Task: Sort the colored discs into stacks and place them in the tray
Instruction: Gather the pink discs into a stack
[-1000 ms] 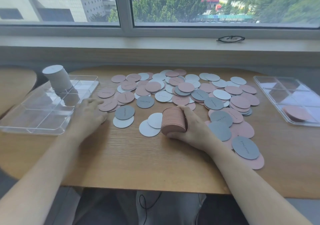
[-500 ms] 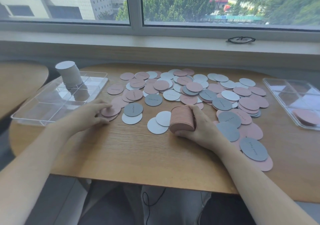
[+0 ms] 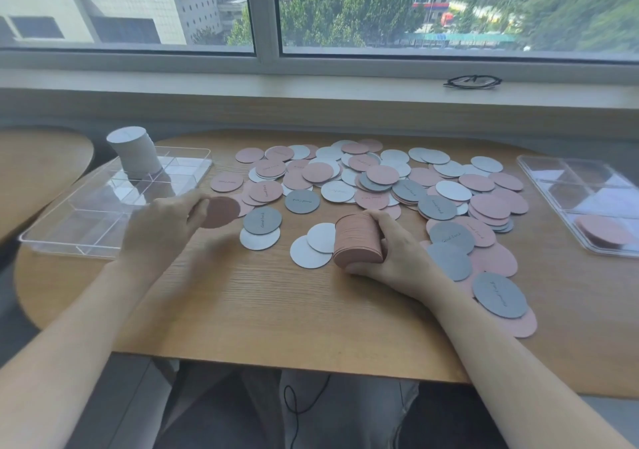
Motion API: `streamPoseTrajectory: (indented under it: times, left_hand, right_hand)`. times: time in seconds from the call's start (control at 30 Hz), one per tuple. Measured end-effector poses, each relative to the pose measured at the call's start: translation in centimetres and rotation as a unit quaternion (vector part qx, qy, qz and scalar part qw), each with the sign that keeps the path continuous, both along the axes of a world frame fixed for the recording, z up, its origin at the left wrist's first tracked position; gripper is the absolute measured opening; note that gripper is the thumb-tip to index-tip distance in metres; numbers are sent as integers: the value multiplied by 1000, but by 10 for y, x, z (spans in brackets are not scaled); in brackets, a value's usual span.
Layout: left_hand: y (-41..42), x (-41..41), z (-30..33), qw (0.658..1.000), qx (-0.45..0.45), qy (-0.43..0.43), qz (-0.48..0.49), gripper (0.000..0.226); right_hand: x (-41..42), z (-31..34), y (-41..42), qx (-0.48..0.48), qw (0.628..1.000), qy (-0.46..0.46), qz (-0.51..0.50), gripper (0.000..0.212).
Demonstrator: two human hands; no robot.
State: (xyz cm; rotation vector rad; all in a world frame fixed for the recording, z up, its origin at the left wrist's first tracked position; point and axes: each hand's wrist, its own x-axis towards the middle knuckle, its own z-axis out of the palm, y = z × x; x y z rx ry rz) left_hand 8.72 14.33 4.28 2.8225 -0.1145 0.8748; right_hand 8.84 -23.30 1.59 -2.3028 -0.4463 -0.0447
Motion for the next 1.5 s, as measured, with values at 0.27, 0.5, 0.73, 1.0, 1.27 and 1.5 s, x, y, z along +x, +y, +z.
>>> streamPoseTrajectory:
  times: [0.27, 0.5, 0.73, 1.0, 1.27, 1.5]
  left_hand:
    - [-99, 14, 5, 969, -217, 13, -119, 23]
    - [-172, 22, -18, 926, -300, 129, -191, 15]
    - [-184, 7, -16, 878, -355, 236, -218, 48]
    - [-194, 4, -31, 876, -303, 284, -246, 103]
    - [-167, 18, -8, 889, -298, 276, -212, 60]
    - [-70, 69, -21, 964, -170, 201, -28, 35]
  right_hand:
    - [-2, 1, 0, 21, 999, 14, 28, 96]
    - [1, -3, -1, 36, 999, 19, 27, 117]
    - [4, -4, -1, 21, 999, 0, 26, 103]
    - [4, -7, 0, -38, 999, -1, 33, 119]
    - [1, -1, 0, 6, 1000, -1, 18, 101]
    - [0, 1, 0, 10, 1000, 1, 19, 98]
